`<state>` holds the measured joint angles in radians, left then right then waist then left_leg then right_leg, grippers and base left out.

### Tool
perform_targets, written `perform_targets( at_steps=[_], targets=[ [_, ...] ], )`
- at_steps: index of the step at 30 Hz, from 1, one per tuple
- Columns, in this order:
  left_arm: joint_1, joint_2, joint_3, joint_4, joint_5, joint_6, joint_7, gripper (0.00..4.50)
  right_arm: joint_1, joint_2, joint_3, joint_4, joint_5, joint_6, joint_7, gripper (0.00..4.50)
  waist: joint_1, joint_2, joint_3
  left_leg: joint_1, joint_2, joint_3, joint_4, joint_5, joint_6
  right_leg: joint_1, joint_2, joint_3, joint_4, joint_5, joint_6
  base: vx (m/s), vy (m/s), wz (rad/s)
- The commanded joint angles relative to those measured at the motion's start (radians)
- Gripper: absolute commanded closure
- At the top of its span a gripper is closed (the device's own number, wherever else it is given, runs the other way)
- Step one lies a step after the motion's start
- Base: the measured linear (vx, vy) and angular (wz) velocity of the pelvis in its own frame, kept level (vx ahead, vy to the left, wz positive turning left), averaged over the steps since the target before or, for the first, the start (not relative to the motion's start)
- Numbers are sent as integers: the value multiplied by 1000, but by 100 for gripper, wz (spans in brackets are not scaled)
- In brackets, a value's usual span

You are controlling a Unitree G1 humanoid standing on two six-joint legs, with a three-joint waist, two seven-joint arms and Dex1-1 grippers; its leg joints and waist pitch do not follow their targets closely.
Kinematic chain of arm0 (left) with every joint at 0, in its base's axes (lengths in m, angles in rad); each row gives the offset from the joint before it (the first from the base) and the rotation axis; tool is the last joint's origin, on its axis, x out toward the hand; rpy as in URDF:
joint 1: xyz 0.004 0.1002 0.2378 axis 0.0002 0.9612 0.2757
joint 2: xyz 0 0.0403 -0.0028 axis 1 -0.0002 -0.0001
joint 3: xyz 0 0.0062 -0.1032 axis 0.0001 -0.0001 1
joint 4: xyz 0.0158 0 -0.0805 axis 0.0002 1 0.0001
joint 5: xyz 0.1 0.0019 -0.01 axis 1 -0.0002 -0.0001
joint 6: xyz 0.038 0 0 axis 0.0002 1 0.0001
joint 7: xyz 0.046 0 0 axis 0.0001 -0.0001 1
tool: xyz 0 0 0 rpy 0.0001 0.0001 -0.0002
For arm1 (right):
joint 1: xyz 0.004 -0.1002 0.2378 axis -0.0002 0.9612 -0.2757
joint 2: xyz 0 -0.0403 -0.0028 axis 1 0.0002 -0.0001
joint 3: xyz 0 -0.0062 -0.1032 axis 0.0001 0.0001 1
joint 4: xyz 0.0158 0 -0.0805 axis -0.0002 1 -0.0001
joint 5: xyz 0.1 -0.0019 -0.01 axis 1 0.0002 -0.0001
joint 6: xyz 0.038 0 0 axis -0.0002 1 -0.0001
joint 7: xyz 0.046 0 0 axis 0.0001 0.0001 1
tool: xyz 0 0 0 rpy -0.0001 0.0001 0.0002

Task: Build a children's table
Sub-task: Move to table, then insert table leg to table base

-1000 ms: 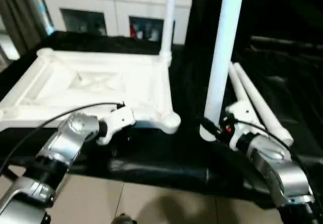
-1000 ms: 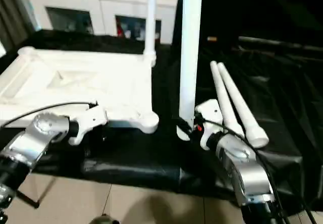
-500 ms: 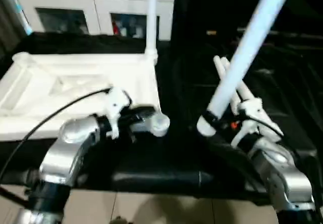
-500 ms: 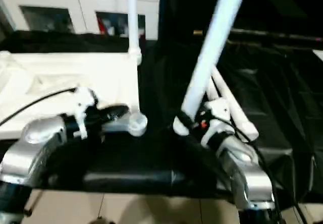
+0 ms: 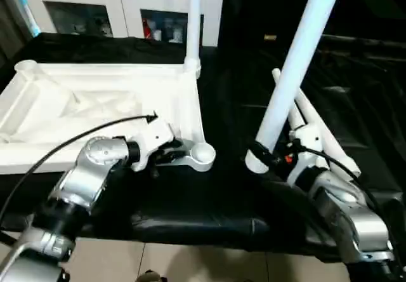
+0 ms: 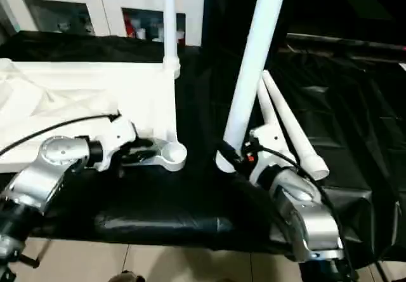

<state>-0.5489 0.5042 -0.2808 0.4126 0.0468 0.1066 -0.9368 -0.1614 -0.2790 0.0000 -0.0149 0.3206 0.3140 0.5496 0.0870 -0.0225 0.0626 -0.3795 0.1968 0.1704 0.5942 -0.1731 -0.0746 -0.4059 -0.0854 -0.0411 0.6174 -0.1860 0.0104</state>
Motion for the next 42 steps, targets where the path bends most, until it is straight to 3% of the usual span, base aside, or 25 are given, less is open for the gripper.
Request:
perform_targets(
  at_steps=[1,4,6,8,14,17,19,31,35,37,40,42],
  targets=[
    [-16,22,-28,45,29,9,-39,285,-9,-6,-14,-1,3,-4,4,259,-1,10,-69,19,20,-1,-79,-242,-21,45,-45,34,-69,-189,-170,0,0,0],
    [-45,44,-52,92,37,34,-88,285,-7,-5,-12,2,0,-6,3,259,-5,9,-67,16,20,-5,-84,-278,-36,47,-46,33,-72,-246,-163,0,0,0],
    [-60,43,-52,128,46,13,-85,285,-5,-4,-10,2,-2,-7,3,259,-6,10,-67,21,19,-4,-83,-289,-34,43,-46,35,-78,-260,-162,0,0,0],
    [-75,43,-49,165,45,-8,-111,314,-2,-3,-7,-1,-2,-6,3,259,-6,9,-69,22,19,-3,-82,-286,-33,43,-46,35,-78,-254,-165,0,0,0],
    [-99,34,7,165,-49,13,-190,364,-3,-6,-11,-1,1,-3,3,259,-7,13,-73,22,20,-2,-80,-257,-27,46,-44,34,-68,-172,-205,0,0,0],
    [-109,39,8,175,-59,19,-218,369,-4,-7,-12,2,1,-3,5,259,-4,14,-74,23,21,-1,-79,-240,-19,46,-43,34,-63,-129,-222,0,0,0],
    [-117,48,-7,197,-45,10,-246,401,-6,-8,-11,7,-1,-5,7,259,-1,14,-74,24,21,0,-78,-234,-16,47,-43,34,-63,-118,-224,0,0,0],
    [-135,68,-60,276,39,-49,-252,401,-5,-5,-1,6,-5,-4,9,259,1,14,-69,26,22,-2,-84,-285,-34,45,-47,35,-72,-204,-199,0,0,0],
    [-136,64,-62,285,40,-57,-259,401,-2,-4,1,4,-5,-6,9,259,0,16,-67,28,22,-4,-86,-324,-42,42,-49,36,-79,-271,-187,0,0,0],
    [-140,60,-56,291,28,-54,-268,365,0,-4,1,4,-6,-6,9,259,1,17,-67,29,23,-4,-86,-328,-43,41,-49,36,-80,-282,-184,0,0,0],
    [-145,61,-56,298,28,-56,-278,362,5,-4,1,3,-6,-7,8,259,0,17,-67,27,22,-5,-87,-326,-42,41,-48,36,-80,-277,-183,0,0,0],
    [-145,61,-50,298,19,-45,-291,336,7,-2,2,3,-6,-6,7,259,2,20,-72,26,24,-5,-86,-302,-41,43,-50,36,-76,-238,-190,0,0,0]
  ],
)
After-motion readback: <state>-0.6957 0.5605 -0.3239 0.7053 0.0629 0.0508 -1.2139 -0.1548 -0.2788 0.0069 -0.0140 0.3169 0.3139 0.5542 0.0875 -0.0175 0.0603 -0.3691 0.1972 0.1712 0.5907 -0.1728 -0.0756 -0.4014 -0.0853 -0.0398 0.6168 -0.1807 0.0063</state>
